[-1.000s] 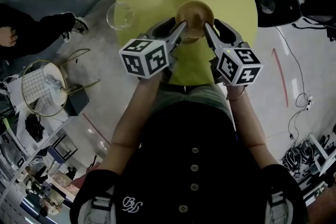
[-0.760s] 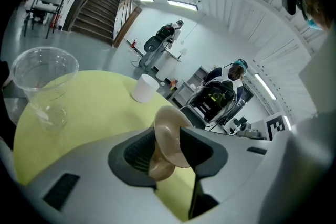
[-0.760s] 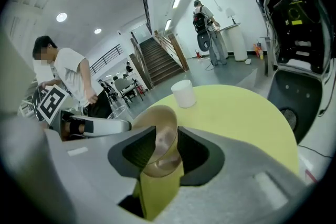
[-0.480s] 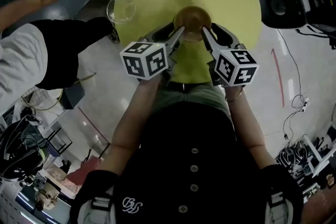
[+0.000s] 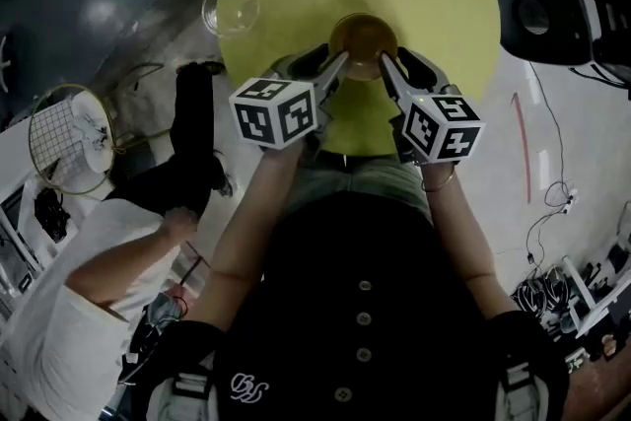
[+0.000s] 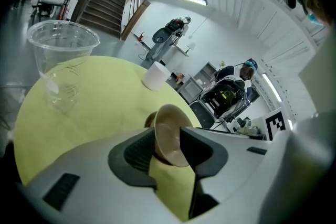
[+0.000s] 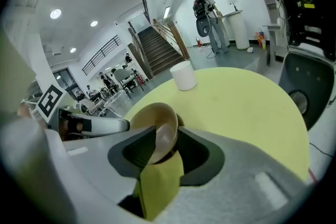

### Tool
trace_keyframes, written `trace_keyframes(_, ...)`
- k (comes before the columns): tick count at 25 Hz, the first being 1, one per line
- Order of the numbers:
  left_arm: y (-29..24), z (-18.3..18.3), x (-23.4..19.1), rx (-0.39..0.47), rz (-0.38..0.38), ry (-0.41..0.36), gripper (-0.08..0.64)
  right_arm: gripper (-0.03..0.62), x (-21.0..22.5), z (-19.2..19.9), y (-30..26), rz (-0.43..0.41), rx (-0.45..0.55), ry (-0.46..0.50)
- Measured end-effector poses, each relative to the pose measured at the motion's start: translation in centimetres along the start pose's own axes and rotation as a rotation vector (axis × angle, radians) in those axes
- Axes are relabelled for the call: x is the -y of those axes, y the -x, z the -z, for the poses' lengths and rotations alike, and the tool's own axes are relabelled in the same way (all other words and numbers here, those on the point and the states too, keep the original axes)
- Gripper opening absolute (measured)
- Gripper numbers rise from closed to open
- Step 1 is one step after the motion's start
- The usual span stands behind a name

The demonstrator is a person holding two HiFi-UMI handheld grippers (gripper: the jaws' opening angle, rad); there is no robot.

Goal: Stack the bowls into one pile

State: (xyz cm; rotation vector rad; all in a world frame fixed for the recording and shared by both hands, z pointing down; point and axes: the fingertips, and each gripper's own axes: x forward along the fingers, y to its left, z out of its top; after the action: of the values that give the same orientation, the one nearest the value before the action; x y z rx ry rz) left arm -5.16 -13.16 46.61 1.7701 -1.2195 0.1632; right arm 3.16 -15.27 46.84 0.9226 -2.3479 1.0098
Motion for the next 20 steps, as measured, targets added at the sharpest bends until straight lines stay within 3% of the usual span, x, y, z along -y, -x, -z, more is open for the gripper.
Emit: trace_keyframes(20, -0.1, -0.1, -0.5, 0.029, -0.013, -0.004, 0.138, 0.117, 0.7, 0.0, -0.6, 0.006, -0.001, -0.013)
